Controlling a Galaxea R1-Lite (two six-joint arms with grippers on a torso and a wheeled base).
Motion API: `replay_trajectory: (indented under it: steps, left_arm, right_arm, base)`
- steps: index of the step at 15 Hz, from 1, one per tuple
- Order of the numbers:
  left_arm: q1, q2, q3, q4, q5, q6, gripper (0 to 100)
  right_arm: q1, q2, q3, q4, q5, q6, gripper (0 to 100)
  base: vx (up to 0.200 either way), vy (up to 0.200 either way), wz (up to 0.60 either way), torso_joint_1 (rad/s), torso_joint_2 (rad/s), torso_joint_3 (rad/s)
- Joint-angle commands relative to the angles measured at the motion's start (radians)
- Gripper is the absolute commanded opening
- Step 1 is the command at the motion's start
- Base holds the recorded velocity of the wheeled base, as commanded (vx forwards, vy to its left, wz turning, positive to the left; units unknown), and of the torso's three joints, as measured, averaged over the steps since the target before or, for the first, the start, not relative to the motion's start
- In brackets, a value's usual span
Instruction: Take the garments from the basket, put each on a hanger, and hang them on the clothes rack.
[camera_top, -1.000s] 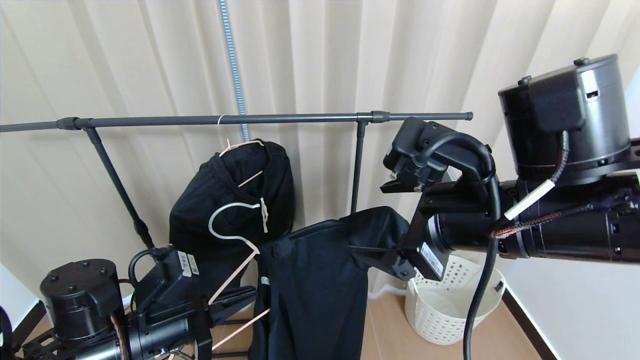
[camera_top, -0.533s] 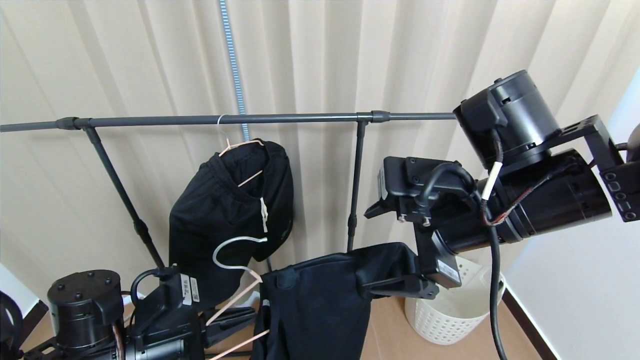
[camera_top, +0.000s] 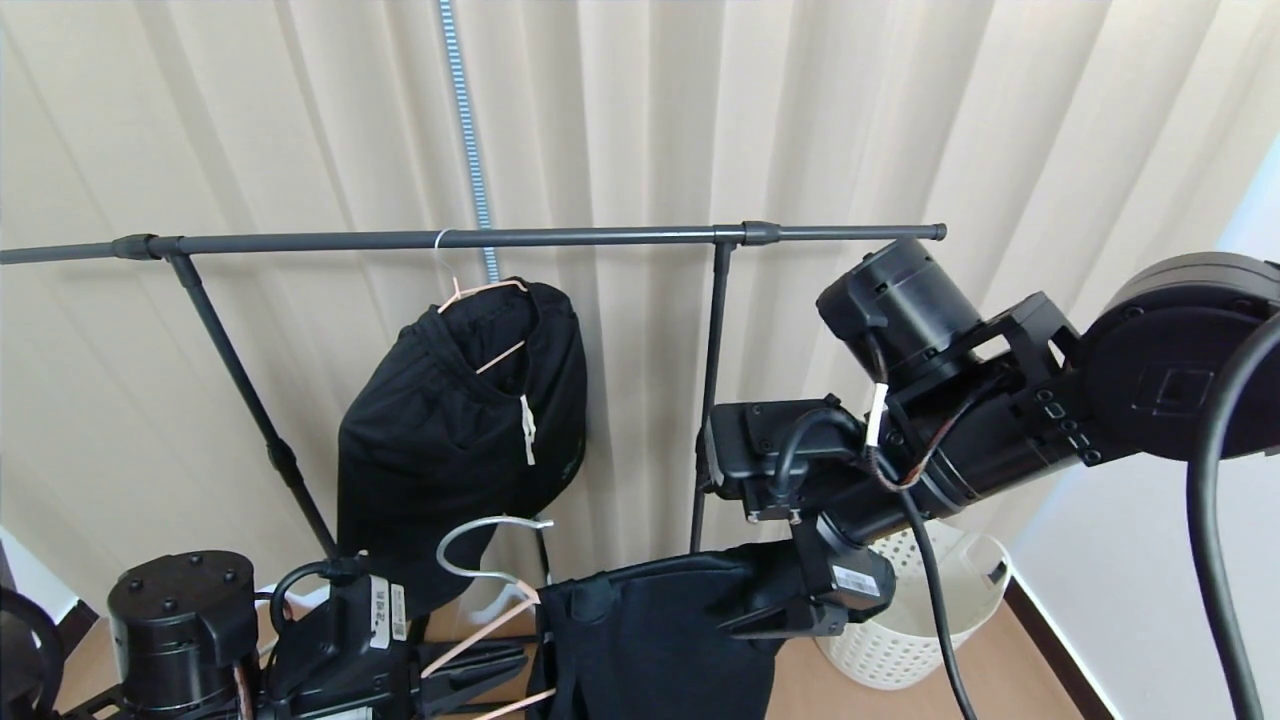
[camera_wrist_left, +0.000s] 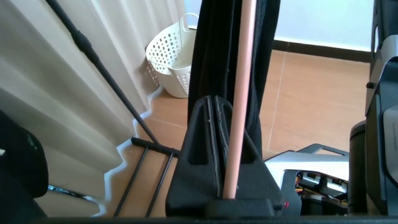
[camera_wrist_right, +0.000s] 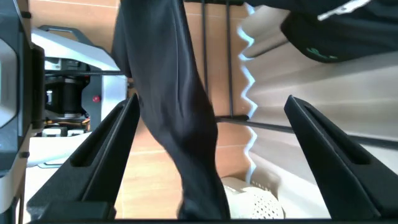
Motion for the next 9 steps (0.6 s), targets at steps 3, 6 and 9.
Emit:
replay_trajectory:
  steps: [3,6,9]
  left_arm:
    - [-0.022,0.002,0.000,0.000,0.002,0.000,0]
    - [-0.022,0.003,0.000,-0.003,0.003,-0.002,0]
    - [-0.022,0.016,0.000,-0.010,0.003,-0.008,0]
  right_arm:
    - [0.041,0.062,-0.010,-0.008,0.023,0.010,100]
    - [0.056,0.072,-0.022,-0.011,0.023,0.016,100]
    - [0.067,0.074,-0.027,-0.012,0.023,0.036,100]
  base:
    - [0.000,0.000,0.00,0.000,0.00,0.000]
    - [0.000,0.000,0.00,0.000,0.00,0.000]
    - [0.000,0.000,0.00,0.000,0.00,0.000]
